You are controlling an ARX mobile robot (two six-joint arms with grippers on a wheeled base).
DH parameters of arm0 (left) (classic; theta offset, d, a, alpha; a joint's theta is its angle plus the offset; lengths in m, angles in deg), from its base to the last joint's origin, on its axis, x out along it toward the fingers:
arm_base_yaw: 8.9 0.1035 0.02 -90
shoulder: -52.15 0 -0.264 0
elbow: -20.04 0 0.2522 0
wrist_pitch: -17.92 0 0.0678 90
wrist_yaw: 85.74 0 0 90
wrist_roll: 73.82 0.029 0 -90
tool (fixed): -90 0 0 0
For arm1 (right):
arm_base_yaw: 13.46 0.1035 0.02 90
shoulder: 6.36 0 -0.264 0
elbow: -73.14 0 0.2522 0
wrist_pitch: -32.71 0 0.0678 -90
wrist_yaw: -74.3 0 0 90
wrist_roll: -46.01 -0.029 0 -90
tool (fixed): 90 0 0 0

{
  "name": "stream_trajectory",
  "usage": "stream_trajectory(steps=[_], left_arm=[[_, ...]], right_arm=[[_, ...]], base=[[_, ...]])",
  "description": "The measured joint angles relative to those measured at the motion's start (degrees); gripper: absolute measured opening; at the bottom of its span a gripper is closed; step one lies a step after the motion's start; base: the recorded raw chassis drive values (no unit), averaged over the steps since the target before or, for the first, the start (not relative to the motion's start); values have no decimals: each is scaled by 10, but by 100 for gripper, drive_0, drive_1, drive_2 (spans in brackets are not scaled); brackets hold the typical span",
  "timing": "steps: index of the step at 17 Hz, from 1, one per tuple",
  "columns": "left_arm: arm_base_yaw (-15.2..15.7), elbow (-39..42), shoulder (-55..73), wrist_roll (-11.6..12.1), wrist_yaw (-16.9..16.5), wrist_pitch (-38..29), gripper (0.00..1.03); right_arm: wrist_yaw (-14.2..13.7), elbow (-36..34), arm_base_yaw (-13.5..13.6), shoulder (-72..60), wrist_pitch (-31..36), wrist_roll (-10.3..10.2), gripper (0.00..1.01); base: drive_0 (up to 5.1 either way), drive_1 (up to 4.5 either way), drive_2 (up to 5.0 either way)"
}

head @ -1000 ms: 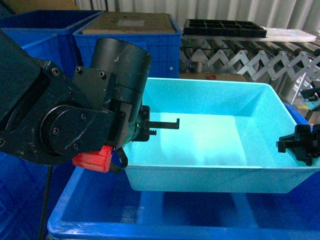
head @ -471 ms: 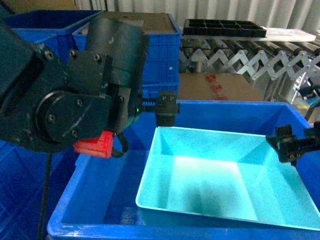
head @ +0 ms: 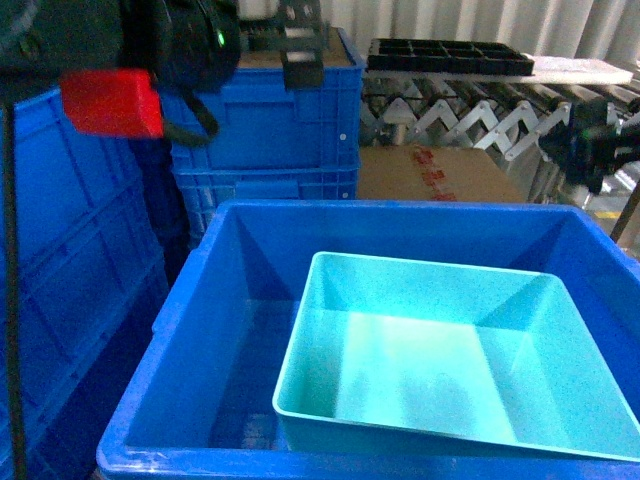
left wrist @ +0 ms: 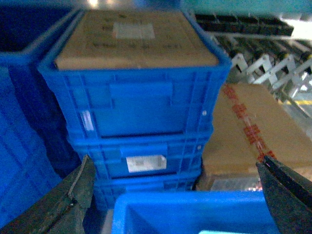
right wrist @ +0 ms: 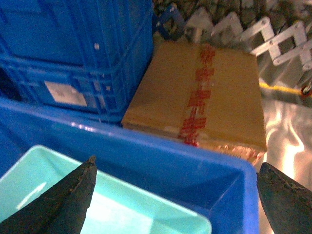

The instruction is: Stack blue boxes stably on right

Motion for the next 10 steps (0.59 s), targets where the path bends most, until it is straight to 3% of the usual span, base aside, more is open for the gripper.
stream_trajectory(steps=[6,8,10], left_arm=[[25,-69,-10,20,-34,8,98],[38,-144,-12,25,-62,29,98],[53,-240,-13,24,-89,54,98]], right_arm=[[-7,54,-1,18,-22,-28,98],[-8,114,-1,28,-51,-66,98],[-12,233,-2,30,-89,-112,98]], base=[[0,0,0],[0,0,0],[0,0,0]])
